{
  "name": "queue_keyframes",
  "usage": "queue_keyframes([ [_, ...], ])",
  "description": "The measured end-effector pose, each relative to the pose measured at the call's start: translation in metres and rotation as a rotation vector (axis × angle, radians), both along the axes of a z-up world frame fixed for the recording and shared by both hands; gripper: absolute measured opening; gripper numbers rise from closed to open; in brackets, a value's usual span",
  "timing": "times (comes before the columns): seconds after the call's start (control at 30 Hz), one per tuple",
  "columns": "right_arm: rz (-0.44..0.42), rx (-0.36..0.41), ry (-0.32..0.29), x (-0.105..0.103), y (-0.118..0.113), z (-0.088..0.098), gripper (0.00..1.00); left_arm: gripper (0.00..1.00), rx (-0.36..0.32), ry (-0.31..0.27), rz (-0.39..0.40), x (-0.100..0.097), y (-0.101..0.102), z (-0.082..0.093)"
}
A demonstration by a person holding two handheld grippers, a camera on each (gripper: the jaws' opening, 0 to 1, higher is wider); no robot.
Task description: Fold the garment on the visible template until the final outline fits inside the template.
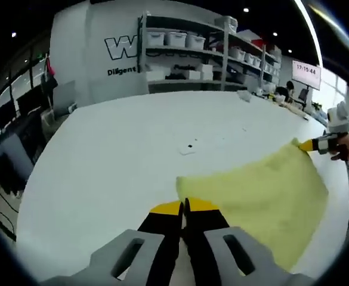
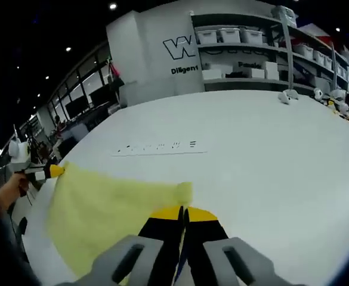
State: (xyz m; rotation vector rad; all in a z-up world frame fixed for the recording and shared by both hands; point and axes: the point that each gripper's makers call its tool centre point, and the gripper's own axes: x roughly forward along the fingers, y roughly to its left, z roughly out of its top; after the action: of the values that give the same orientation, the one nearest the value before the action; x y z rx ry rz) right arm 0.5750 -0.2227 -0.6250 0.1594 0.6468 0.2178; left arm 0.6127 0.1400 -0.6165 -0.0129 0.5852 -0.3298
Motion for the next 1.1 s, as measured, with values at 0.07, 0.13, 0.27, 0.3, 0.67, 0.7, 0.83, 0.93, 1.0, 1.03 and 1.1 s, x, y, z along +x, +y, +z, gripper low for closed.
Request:
queue_keyframes([
  [0.07,-0.026,-0.005,0.023,0.002,-0.004,-0.011,0.0,0.05,0.005,0.032,-0.001,0.002,-0.002,-0.012],
  [0.13,-0.035,0.005,0.045,0.004,-0.002,-0.021,0.0,0.05,0.037,0.044,-0.014,0.003,-0.006,-0.022],
  [0.27,-0.016,-0.019,0.057,0.004,0.002,-0.029,0.0,0.05,0.091,0.077,-0.022,0.001,-0.004,-0.038],
  [0.3,-0.012,-0.024,0.059,0.004,0.002,-0.031,0.0,0.05,0.089,0.08,-0.019,0.001,-0.004,-0.038],
  [0.67,0.001,-0.002,0.058,-0.007,0.004,-0.02,0.18,0.25,0.094,0.065,-0.084,-0.018,-0.005,-0.022],
  [0.7,-0.003,0.028,0.061,-0.012,0.008,-0.017,0.25,0.27,0.094,0.066,-0.085,-0.021,-0.004,-0.02],
  [0.83,0.005,0.09,0.06,-0.032,0.019,-0.007,0.48,0.36,0.056,0.06,-0.105,-0.041,-0.008,-0.01],
  [0.93,0.029,0.097,0.061,-0.05,0.027,-0.003,0.51,0.41,0.039,0.056,-0.12,-0.053,-0.01,-0.006],
  [1.0,0.043,0.093,0.069,-0.058,0.029,-0.003,0.53,0.43,0.021,0.05,-0.122,-0.06,-0.011,-0.004],
  [1.03,0.05,0.089,0.076,-0.065,0.031,-0.002,0.53,0.45,0.01,0.044,-0.123,-0.066,-0.012,-0.002],
  [1.1,0.064,0.085,0.078,-0.074,0.033,-0.002,0.54,0.49,-0.008,0.035,-0.129,-0.074,-0.014,-0.001],
])
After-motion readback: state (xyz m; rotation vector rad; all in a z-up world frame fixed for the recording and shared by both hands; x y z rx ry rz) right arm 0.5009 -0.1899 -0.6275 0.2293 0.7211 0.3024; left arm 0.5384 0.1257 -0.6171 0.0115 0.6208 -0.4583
